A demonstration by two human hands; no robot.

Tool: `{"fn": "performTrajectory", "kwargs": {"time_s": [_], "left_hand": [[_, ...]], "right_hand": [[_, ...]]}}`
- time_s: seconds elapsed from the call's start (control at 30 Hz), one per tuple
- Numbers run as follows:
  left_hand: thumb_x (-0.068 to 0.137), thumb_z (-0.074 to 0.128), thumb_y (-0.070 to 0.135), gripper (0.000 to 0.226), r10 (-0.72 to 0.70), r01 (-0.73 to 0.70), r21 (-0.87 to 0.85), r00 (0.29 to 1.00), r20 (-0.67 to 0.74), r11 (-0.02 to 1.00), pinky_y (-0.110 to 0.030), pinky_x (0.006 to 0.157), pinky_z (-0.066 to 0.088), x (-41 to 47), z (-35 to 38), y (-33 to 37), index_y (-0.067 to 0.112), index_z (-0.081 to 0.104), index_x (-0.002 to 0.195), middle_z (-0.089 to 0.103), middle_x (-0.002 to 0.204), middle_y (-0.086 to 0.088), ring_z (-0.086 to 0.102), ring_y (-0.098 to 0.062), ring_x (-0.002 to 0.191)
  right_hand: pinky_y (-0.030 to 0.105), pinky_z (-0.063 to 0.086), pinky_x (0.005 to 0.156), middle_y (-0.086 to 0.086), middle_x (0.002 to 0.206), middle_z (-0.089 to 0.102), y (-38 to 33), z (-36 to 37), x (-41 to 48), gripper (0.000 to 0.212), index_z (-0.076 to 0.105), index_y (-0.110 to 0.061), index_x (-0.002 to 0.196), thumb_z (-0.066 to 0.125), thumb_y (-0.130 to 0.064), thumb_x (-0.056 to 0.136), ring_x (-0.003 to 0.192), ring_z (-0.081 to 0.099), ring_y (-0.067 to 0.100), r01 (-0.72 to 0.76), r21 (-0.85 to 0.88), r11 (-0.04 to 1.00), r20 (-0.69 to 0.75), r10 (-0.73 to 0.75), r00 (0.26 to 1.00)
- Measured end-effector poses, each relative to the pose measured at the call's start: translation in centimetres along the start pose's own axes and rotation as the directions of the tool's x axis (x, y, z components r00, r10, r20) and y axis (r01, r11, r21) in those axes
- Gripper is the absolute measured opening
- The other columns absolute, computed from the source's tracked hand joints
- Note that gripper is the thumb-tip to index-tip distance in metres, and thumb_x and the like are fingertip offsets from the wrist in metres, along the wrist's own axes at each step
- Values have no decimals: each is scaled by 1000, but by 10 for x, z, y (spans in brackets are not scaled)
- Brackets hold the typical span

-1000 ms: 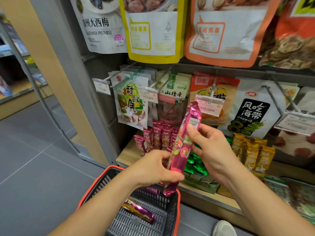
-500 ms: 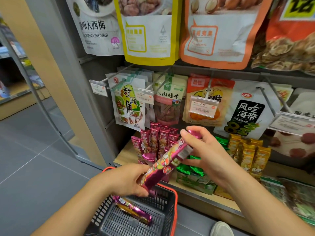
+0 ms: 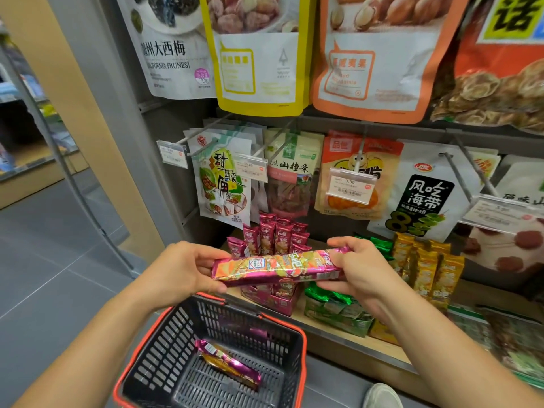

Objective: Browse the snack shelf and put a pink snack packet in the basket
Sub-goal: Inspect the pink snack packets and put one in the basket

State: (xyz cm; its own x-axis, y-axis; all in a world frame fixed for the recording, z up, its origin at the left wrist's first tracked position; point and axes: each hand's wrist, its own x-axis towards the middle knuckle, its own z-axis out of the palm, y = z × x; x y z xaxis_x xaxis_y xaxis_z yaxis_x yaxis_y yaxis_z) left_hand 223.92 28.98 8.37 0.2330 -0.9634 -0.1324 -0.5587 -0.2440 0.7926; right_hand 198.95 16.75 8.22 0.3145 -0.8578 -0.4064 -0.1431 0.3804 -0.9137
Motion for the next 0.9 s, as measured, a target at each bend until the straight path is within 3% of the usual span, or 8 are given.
{"fn": "performTrajectory", "kwargs": {"time_s": [0.17, 0.27, 0.33, 0.43, 0.5, 0.6, 0.77, 0.9], "left_hand": [[73, 81, 5, 49, 43, -54, 266, 998, 50, 962, -11, 72, 54, 0, 3, 0, 43, 61, 99, 72, 82, 20, 69, 4, 77], [81, 75, 7, 30, 77, -77, 345, 997, 15, 936, -19, 75, 56, 2, 3, -5, 35, 68, 91, 72, 74, 20, 68, 5, 73], [86, 71, 12, 15, 34, -35, 179, 999, 13, 983, -26, 76, 57, 1, 2, -12, 26, 71, 93, 75, 78, 9, 71, -4, 76], [93, 61, 16, 15, -94, 111, -107, 983, 157, 988, -22, 73, 57, -1, 2, -18, 18, 71, 104, 76, 91, 0, 73, -15, 86], [86, 67, 12, 15, -141, 181, -312, 979, 144, 933, -21, 70, 57, 0, 4, -19, 10, 74, 99, 76, 93, -10, 73, -19, 85], [77, 68, 4, 11, -296, 233, -614, 955, -1, 754, -20, 57, 57, 4, 1, -20, 2, 77, 85, 73, 86, -21, 72, -20, 69], [79, 67, 11, 12, -270, 173, -722, 963, -20, 670, -21, 52, 54, 5, 3, -18, 4, 77, 81, 72, 81, -17, 67, -16, 63], [94, 55, 5, 15, -243, 107, -531, 950, -194, 841, -19, 46, 50, 9, 6, -15, 3, 64, 83, 66, 66, -16, 60, -13, 51]], "right_hand": [[28, 57, 49, 6, 103, 54, 3, 3, 3, 25, 51, -19, 120, 45, -4, 100, 89, 65, 24, 47, -69, 997, -33, -49, 998], [31, 61, 59, 5, 99, 58, 4, 2, 6, 27, 50, -21, 121, 42, -5, 101, 79, 66, 18, 128, -150, 980, -94, -143, 985], [33, 61, 65, 6, 99, 60, 3, 0, 6, 28, 50, -23, 121, 42, -5, 101, 80, 66, 18, 147, -141, 979, -98, -162, 982], [25, 58, 58, 5, 101, 61, 3, -1, 5, 29, 50, -26, 120, 45, -6, 101, 82, 66, 15, 188, -120, 975, -73, -198, 978], [24, 58, 60, 4, 102, 61, 3, -1, 5, 29, 50, -25, 122, 46, -6, 100, 85, 66, 15, 209, -85, 974, -59, -215, 975], [29, 58, 65, 10, 111, 60, 1, -1, 6, 26, 52, -20, 121, 45, -6, 101, 96, 64, 21, 167, 94, 981, -12, -167, 986], [28, 57, 65, 14, 111, 66, -1, -4, 4, 33, 62, -17, 114, 70, -4, 84, 89, 71, 21, 154, 248, 956, 135, -192, 972], [39, 60, 78, 11, 111, 61, 1, -4, 2, 50, 65, -25, 107, 85, -4, 67, 97, 69, 30, 240, 35, 970, 114, -242, 963]]}}
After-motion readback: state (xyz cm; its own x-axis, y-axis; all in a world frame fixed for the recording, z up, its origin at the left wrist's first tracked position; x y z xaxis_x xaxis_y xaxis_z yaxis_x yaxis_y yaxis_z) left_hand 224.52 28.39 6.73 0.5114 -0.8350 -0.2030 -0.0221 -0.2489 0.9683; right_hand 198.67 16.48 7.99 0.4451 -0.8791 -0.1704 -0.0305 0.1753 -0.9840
